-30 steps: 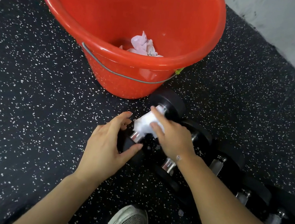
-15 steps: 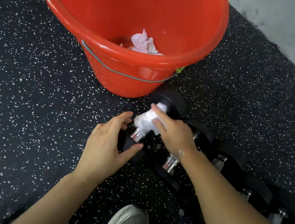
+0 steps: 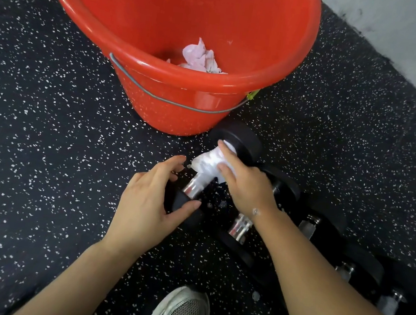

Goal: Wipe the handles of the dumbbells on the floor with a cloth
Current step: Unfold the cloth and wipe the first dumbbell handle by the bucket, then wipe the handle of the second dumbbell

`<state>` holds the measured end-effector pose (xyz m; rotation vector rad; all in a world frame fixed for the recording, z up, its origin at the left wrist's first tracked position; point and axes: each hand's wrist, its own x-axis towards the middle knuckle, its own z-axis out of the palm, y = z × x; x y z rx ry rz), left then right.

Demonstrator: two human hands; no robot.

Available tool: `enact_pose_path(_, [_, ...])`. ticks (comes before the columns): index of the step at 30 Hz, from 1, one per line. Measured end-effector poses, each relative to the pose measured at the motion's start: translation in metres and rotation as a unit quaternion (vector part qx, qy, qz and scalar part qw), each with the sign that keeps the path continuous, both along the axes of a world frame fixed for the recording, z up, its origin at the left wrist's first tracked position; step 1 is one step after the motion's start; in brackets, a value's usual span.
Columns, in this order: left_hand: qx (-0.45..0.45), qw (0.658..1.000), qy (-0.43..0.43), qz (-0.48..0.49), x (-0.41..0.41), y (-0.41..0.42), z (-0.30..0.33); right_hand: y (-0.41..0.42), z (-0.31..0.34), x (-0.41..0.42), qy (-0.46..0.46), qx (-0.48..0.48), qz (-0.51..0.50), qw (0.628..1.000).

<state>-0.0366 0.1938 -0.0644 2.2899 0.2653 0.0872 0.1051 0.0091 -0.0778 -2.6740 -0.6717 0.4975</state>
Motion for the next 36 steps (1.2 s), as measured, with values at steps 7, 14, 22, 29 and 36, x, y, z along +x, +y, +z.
enact_pose_path(7, [0.007, 1.000, -0.004, -0.001, 0.001, 0.000, 0.000, 0.005, 0.002, -0.032, 0.112, 0.038, 0.121, 0.986])
enact_pose_path(14, [0.001, 1.000, 0.004, -0.002, -0.001, 0.000, 0.002, 0.004, -0.001, -0.005, 0.005, 0.004, 0.022, 1.000])
enact_pose_path(22, [0.064, 0.998, -0.009, -0.005, -0.001, -0.007, 0.011, -0.021, 0.007, -0.019, -0.050, 0.080, -0.042, 0.995])
enact_pose_path(29, [0.095, 0.992, -0.051, -0.060, -0.005, -0.049, 0.020, -0.087, 0.016, -0.048, -0.028, 0.126, -0.079, 0.988])
enact_pose_path(36, [0.056, 0.993, -0.039, -0.100, -0.009, -0.090, 0.017, -0.111, 0.009, -0.049, 0.016, 0.054, -0.111, 0.992])
